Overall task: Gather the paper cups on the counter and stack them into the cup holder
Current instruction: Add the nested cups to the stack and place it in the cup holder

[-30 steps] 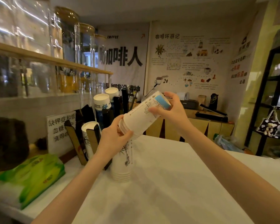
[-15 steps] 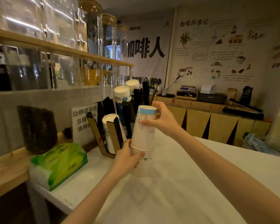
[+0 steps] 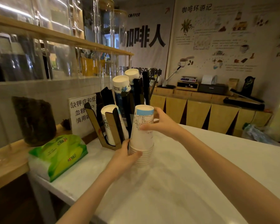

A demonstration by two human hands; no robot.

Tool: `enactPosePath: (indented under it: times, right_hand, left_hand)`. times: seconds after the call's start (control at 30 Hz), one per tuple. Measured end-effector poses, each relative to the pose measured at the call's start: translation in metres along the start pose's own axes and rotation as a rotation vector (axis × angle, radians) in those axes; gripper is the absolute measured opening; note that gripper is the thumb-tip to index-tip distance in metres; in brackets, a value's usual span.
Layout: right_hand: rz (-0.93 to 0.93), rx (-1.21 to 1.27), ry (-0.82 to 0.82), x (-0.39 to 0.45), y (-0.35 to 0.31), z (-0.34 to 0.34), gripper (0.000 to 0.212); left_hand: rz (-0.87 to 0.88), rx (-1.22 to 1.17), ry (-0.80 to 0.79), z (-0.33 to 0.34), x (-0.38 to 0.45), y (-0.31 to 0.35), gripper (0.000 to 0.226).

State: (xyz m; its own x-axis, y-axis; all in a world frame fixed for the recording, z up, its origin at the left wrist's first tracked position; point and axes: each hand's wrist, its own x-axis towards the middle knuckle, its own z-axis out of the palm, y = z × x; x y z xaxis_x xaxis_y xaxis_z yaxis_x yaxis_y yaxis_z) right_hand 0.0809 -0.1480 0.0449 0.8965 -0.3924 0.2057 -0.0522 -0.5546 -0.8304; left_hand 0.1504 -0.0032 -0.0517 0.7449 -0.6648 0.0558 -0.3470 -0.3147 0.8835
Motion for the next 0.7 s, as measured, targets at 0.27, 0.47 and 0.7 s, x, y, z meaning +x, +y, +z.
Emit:
enactPosePath:
  times: [0.27,0.47,0.7]
  right_hand:
    - [0.348,0.347,-0.138,-0.027,0.058,0.034,0.060]
    - [0.299,0.415,-0.016,-0.037,0.060,0.042,0.055]
    - [0.202,0.433,0.099,-0.042,0.030,0.019,0.048]
  left_hand:
    - [0.014,-0.215,-0.039,0.005,-0.003,-0.001,0.082]
    - [0.022,-0.343,-0.038,0.014,-0.002,0.000,0.082]
    - [0.185,-0.273,0.051,-0.001,-0.010,0.039,0.065]
